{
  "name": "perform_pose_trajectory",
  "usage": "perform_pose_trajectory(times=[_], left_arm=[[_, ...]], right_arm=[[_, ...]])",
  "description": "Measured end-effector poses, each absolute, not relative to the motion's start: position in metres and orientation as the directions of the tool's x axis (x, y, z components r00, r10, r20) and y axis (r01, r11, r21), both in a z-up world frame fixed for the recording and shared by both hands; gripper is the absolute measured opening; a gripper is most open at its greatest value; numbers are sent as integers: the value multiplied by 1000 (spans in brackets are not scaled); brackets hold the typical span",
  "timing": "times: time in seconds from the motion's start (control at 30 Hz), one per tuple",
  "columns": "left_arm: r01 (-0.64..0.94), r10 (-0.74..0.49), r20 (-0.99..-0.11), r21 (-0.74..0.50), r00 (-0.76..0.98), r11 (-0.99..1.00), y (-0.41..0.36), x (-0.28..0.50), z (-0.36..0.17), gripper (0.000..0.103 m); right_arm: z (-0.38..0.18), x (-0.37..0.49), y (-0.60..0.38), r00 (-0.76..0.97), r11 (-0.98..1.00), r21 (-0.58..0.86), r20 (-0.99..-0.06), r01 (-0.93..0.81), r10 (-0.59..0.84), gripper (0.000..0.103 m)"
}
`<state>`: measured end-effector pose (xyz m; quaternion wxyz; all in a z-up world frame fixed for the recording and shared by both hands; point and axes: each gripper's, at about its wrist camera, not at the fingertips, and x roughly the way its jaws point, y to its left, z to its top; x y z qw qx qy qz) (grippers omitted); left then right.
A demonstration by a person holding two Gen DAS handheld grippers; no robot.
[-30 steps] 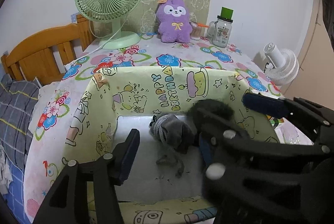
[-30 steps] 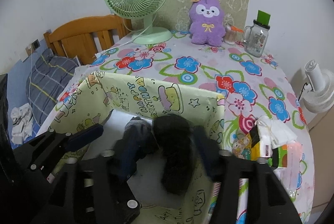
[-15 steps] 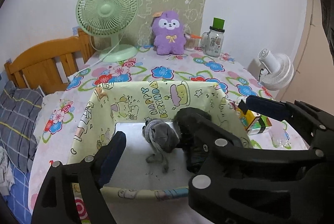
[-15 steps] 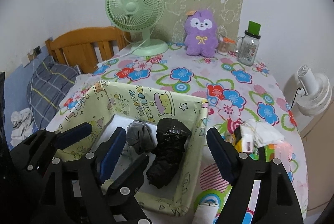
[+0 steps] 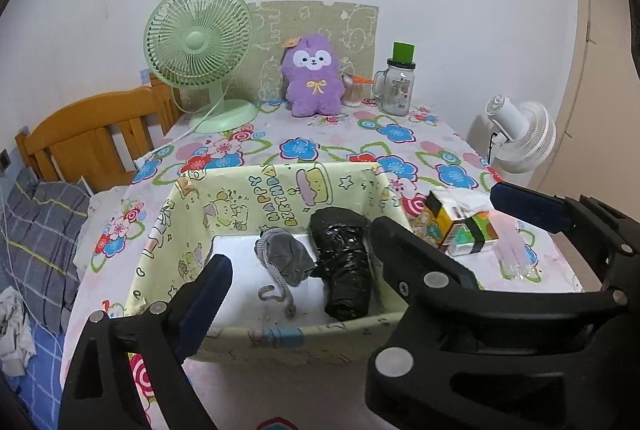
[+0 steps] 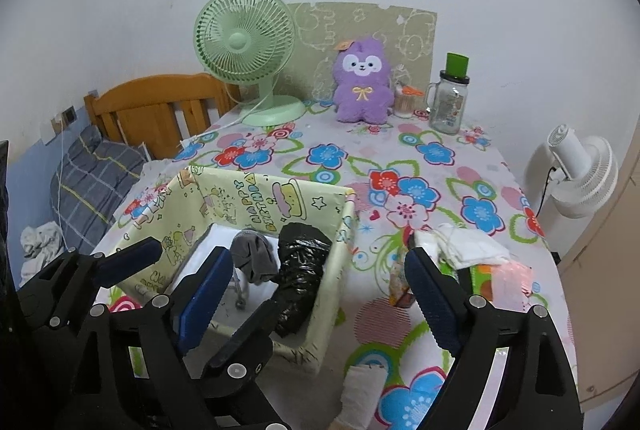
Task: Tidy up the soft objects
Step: 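Withdraw both tools from the box toward the remaining items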
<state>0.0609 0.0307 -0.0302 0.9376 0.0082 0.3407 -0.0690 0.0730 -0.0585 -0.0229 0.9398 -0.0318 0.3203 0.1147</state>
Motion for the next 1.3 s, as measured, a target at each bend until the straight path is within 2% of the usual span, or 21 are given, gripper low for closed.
perform_pose_trajectory(times=[0.73,1.3], left_arm=[[155,-131,-611,-13,781,988,-6,27,-23,95],[184,-158,-593,-16,790,983,-35,8,-26,95]], right_arm=[[-16,27,-105,823,987,4,-552,-159,135,98],[-20,4,-139,841,993,0,-531,-122,103,98]])
